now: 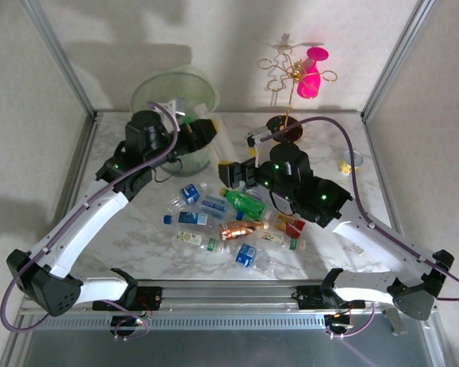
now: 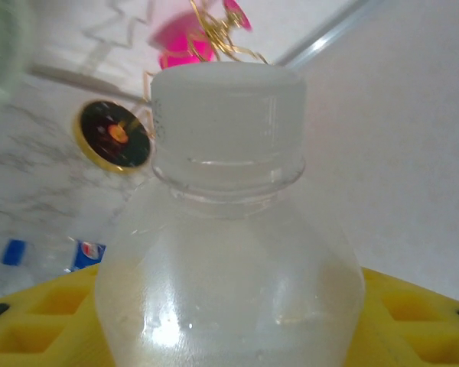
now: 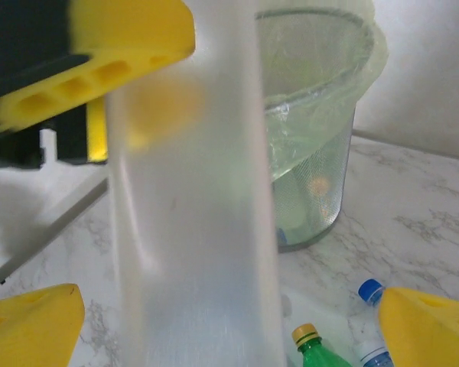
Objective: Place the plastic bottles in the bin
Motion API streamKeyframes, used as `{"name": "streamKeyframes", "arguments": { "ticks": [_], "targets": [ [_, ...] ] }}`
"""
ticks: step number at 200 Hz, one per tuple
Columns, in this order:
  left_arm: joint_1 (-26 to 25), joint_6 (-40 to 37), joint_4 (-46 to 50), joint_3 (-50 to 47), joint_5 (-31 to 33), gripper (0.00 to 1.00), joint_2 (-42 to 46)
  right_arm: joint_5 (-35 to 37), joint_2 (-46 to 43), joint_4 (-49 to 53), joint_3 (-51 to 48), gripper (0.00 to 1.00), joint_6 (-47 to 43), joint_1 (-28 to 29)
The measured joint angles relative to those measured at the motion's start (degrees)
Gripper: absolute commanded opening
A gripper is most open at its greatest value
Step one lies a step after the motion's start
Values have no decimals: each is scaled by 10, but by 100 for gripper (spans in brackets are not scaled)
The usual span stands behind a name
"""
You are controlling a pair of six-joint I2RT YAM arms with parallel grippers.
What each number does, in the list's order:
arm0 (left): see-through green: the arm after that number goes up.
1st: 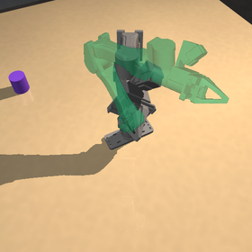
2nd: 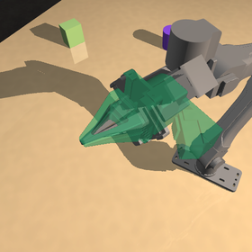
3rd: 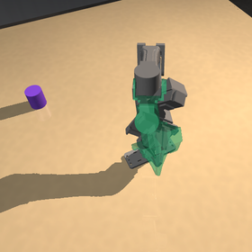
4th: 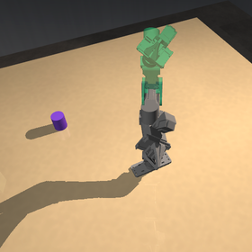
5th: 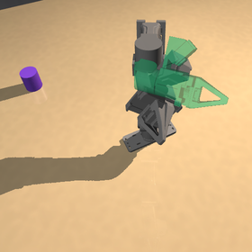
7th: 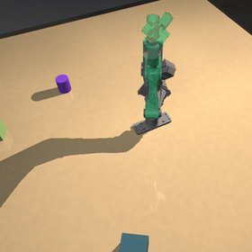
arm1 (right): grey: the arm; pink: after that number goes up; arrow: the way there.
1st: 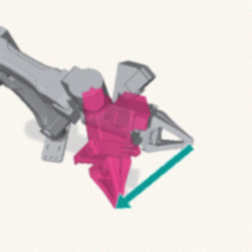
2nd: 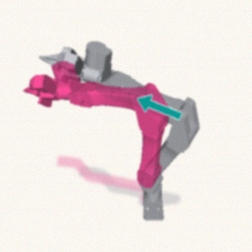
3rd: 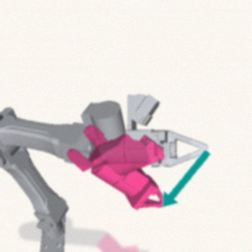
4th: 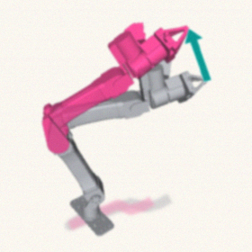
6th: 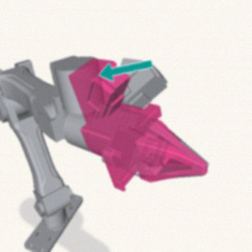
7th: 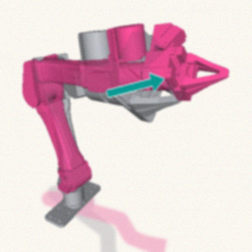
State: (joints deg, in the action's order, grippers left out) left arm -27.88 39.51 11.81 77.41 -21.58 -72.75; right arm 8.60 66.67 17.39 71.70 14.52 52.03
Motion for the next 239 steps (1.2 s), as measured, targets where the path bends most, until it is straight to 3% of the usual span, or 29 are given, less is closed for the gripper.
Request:
{"name": "streamKeyframes", "arguments": {
  "ticks": [23, 68, 99, 163, 239],
  "targets": [
    [31, 4, 15, 23, 10, 41, -4, -2, -27, -3, -1, 99, 0, 0],
    [128, 17, 34, 119, 99, 41, -33, 9, -76, -13, -8, 99, -4, 0],
    [162, 31, 32, 162, 145, 42, -66, 16, -75, -13, -9, 99, -16, 0],
    [180, 1, 82, 387, 216, 40, -273, 36, -64, -2, -10, 99, -39, 0],
    [178, -22, 188, 398, 216, 43, -355, 105, -66, 5, -21, 99, -56, 0]
  ]
}}
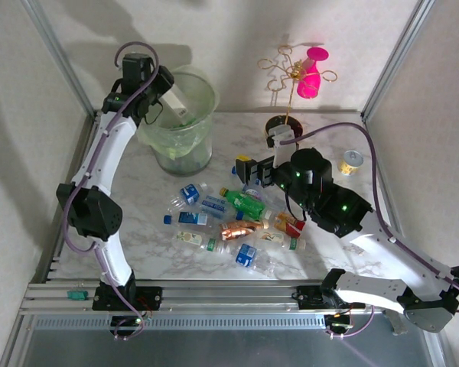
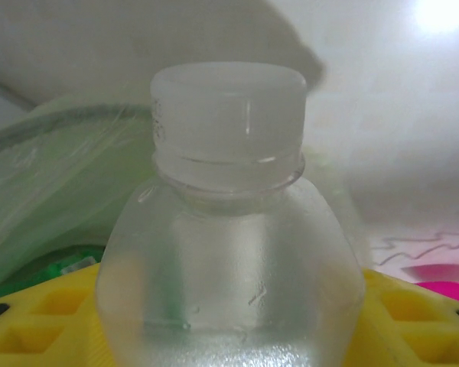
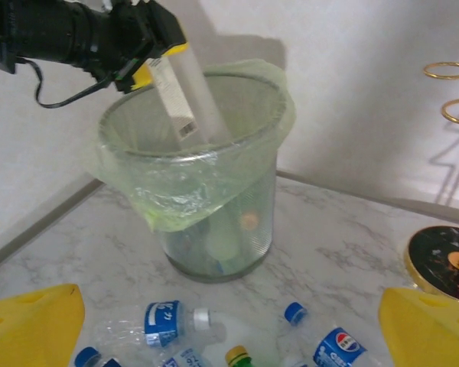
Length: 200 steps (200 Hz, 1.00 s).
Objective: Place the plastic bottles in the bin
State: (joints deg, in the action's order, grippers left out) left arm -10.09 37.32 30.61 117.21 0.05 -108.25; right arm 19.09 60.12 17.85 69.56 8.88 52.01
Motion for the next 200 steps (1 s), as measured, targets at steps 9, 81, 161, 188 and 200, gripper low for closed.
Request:
{"name": "streamKeyframes", "arguments": {
  "ticks": [9, 81, 161, 188, 200],
  "targets": [
    [-2, -1, 10, 0, 2, 43, -4, 9, -1, -1, -7, 99, -1, 0],
    [-16, -2, 82, 33, 7, 61, -111, 50, -8, -2, -24, 99, -3, -4],
    [-16, 13, 110, 76, 17, 84, -128, 64, -16, -5, -31, 99, -1, -5],
    [-16, 16, 110, 79, 17, 84, -94, 68, -20, -4, -31, 99, 5, -7],
    [-18, 17, 110, 79, 17, 84, -72, 68, -24, -4, -31, 99, 8, -7]
  ]
}}
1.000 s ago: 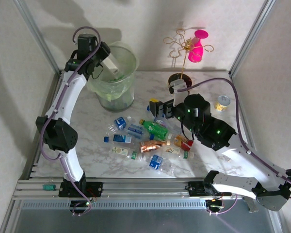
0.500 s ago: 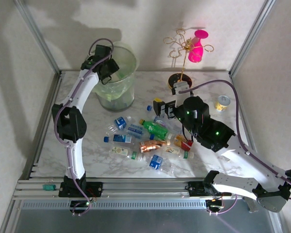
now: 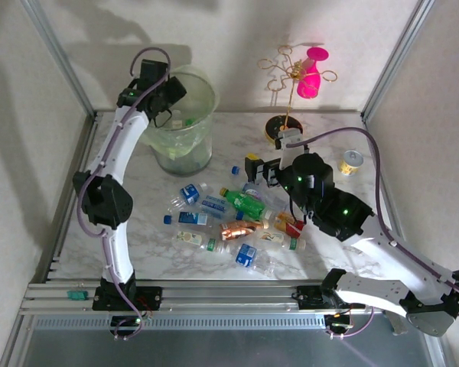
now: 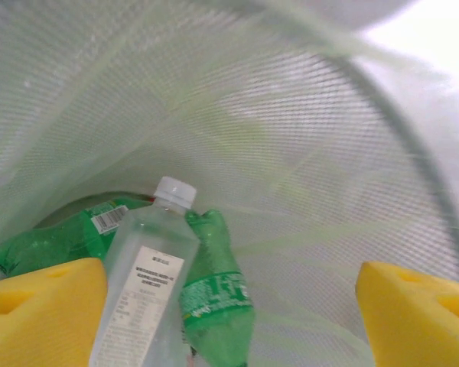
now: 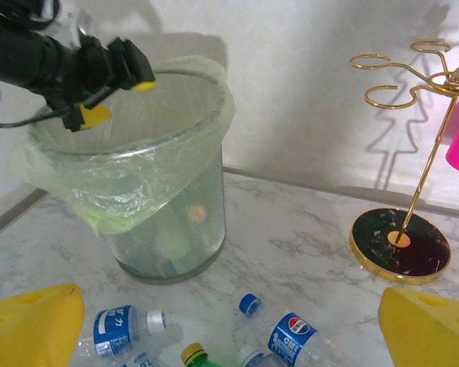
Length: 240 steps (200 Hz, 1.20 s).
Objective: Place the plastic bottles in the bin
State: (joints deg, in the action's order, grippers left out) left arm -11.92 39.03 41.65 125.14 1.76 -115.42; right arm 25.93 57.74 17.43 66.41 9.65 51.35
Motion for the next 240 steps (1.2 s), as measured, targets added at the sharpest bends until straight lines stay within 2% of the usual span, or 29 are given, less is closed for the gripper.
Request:
{"name": "streamKeyframes", "arguments": {
  "ticks": [21, 41, 65, 78, 90, 114, 131, 155, 177, 209, 240],
  "targets": [
    [-9, 2, -1, -3, 5, 83, 50, 0, -7, 2, 0, 99, 4, -1],
    [-37, -1, -21, -47, 51, 83, 127, -5, -5, 11, 0, 99, 15, -2],
    [-123, -21, -71, -167, 119, 81, 255, 0, 7, 34, 0, 99, 40, -2],
    [-167, -27, -97, -230, 135, 81, 316, 0, 16, 45, -3, 99, 54, -4],
    [-187, -30, -118, -292, 143, 81, 370, -3, 21, 51, -10, 99, 66, -8],
    [-192, -44, -150, -409, 146, 82, 456, -17, 32, 64, -35, 99, 84, -24],
    [-192, -59, -162, -484, 145, 83, 501, -45, 42, 76, -54, 98, 102, -60],
    [-192, -76, -171, -563, 145, 84, 539, -94, 65, 106, -69, 98, 143, -129],
    [-192, -94, -176, -614, 146, 85, 560, -136, 77, 133, -78, 92, 170, -149],
    [-192, -115, -194, -663, 146, 85, 577, -220, 81, 140, -80, 92, 156, -128],
    [-193, -117, -201, -676, 156, 86, 586, -260, 156, 166, -50, 95, 118, -14]
  ]
}}
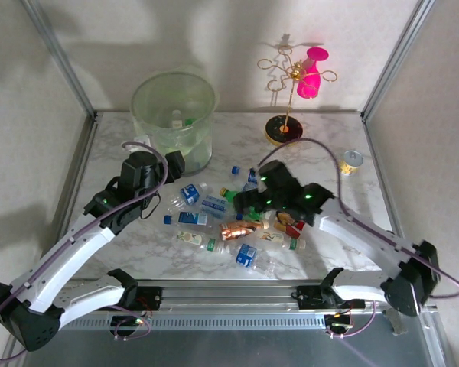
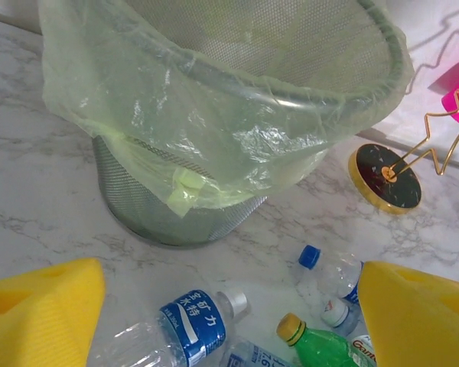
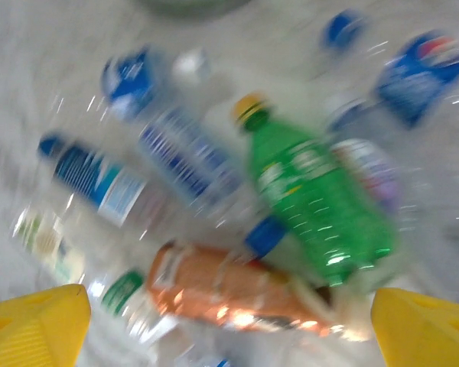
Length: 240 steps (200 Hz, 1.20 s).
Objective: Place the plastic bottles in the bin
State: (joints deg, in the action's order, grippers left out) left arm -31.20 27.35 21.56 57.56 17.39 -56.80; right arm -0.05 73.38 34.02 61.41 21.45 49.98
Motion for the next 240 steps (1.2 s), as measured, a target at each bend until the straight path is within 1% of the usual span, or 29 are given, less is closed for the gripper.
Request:
{"name": "streamKeyframes", "arguments": {
  "ticks": [26, 52, 66, 85, 150, 188, 240],
  "targets": [
    [0, 0, -5, -22, 12, 86, 29, 0, 63, 21, 13, 93, -35, 83],
    [0, 0, -4, -27, 32, 86, 45, 31, 122, 61, 46, 90, -68, 159],
    [0, 0, -4, -34, 47, 86, 55, 46, 154, 63, 68, 86, -86, 193],
    [0, 0, -4, -45, 67, 86, 72, 54, 194, 58, 92, 82, -108, 221],
    [0, 0, -17, -87, 120, 86, 110, 66, 303, 32, 155, 83, -164, 224],
    [0, 0, -25, -101, 123, 86, 116, 57, 321, 21, 157, 83, -179, 219],
    [0, 0, -34, -106, 125, 86, 116, 47, 369, 1, 158, 83, -188, 216]
  ]
}}
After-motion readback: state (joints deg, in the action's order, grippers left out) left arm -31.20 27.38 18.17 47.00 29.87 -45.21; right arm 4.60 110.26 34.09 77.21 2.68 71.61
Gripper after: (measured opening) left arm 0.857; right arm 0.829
